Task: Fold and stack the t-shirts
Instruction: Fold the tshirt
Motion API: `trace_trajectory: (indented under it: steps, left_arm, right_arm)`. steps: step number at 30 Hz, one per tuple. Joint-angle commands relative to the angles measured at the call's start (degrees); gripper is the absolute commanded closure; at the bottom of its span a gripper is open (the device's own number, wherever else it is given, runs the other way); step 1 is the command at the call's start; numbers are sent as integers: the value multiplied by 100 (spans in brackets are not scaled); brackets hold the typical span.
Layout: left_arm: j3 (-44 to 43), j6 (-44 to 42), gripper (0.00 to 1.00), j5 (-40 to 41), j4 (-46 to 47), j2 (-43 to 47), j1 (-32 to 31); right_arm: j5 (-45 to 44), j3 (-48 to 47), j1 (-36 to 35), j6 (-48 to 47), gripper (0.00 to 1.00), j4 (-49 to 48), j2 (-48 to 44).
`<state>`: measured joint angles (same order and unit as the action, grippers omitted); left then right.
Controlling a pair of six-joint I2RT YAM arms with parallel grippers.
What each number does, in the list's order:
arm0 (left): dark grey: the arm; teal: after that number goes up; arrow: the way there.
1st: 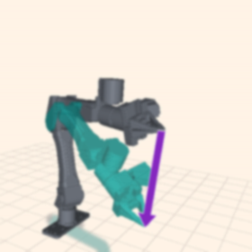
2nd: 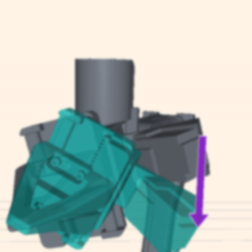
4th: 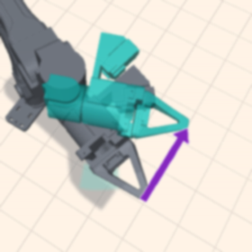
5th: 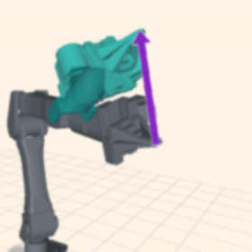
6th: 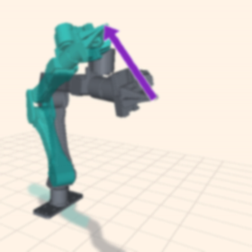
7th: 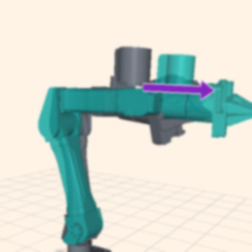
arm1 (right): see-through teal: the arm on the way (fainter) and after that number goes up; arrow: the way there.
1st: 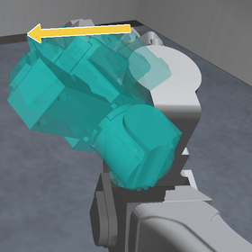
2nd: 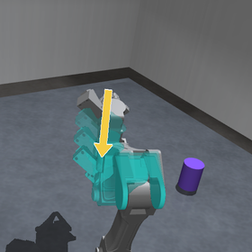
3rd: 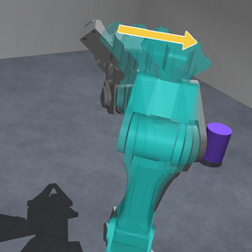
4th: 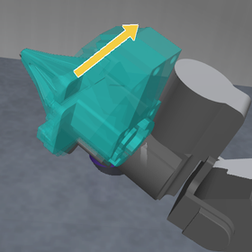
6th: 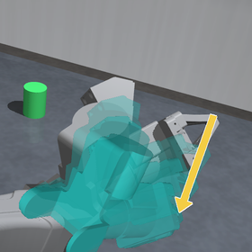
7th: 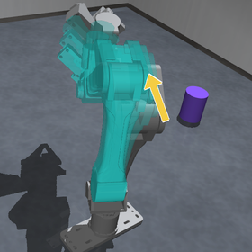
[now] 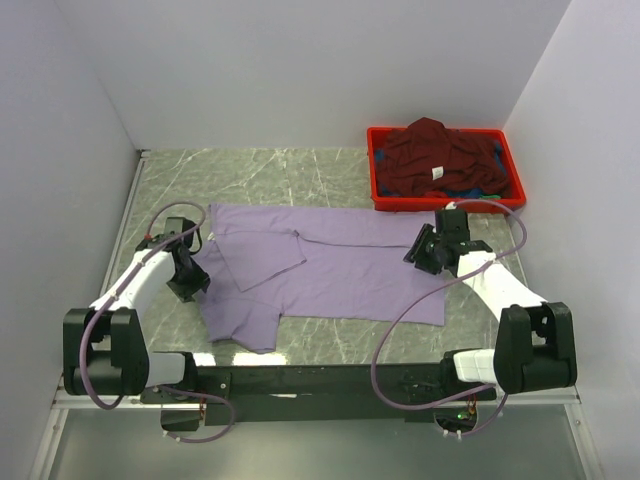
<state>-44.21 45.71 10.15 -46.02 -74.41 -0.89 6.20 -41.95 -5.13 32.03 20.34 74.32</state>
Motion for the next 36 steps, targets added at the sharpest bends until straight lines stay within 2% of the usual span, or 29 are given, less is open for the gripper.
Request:
trace_trajectory:
  steps: [1,24,25,26,28,33,36]
  left_arm:
    - [52,201,59,180,-223,243,9]
    - [386,25,60,48,497,-829,9]
    - [395,8,68,-4,506,-864,9]
    - [395,8,68,-22,506,-864,9]
    - [395,-10,74,-40,515,-856,1]
    - [378,-45,98,-110,533,-724,9]
    - [360,-97,99,-189,550,-663,9]
  right_arm:
    - [101,73,-41,-136,55,-179,-164]
    - [119,284,-68,-215,54,-267,-190]
    - [58,284,-94,-224,54,-215,-182]
    - [31,284,-94,-224,54,-180,-181]
    - [-39,267,-103,-224,54,-109,-208]
    - [-250,302,-103,-180,52,172,-304]
    - [-722,232,-103,-101,51,575,-401]
